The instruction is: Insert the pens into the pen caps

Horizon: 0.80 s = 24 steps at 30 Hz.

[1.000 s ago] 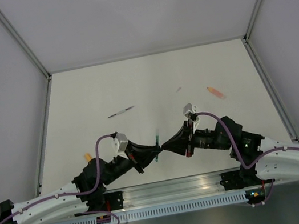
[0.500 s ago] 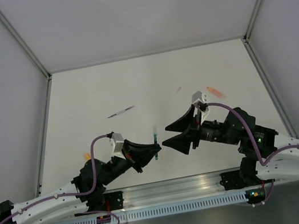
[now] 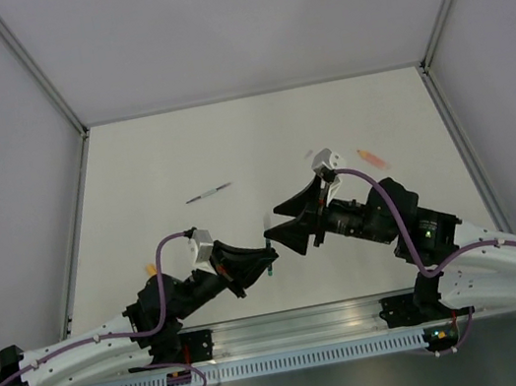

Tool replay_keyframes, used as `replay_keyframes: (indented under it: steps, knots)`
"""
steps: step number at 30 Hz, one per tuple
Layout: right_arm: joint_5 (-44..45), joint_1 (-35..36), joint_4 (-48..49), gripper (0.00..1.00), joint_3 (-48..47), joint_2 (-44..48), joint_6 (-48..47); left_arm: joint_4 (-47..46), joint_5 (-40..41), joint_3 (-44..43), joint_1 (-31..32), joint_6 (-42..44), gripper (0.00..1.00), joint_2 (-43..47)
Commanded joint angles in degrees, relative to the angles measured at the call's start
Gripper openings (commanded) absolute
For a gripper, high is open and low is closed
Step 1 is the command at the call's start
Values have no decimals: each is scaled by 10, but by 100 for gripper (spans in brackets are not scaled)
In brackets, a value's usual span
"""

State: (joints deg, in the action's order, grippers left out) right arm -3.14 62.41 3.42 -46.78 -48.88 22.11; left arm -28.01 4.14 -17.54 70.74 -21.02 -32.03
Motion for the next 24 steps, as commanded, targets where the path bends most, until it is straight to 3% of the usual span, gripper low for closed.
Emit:
replay_keyframes:
  steps: [1, 9, 18, 21, 22, 24]
  knots:
    - [5, 2, 39, 70, -15, 2, -7, -27, -9, -19, 2, 8, 2, 5]
    - [-20, 2, 87, 64, -1, -9, 8, -26, -11, -20, 2, 9, 2, 2]
    - [-28, 2, 110, 50, 19, -24, 18, -21, -12, -23, 2, 9, 2, 5]
    - [-29, 3, 121, 31, 37, -21, 24, -17, -10, -24, 2, 8, 2, 6]
    - [-31, 3, 124, 20, 42, -19, 26, -15, -9, -24, 2, 7, 2, 6]
    - [-35, 3, 128, 7, 55, -17, 29, -13, -7, -26, 2, 7, 2, 7]
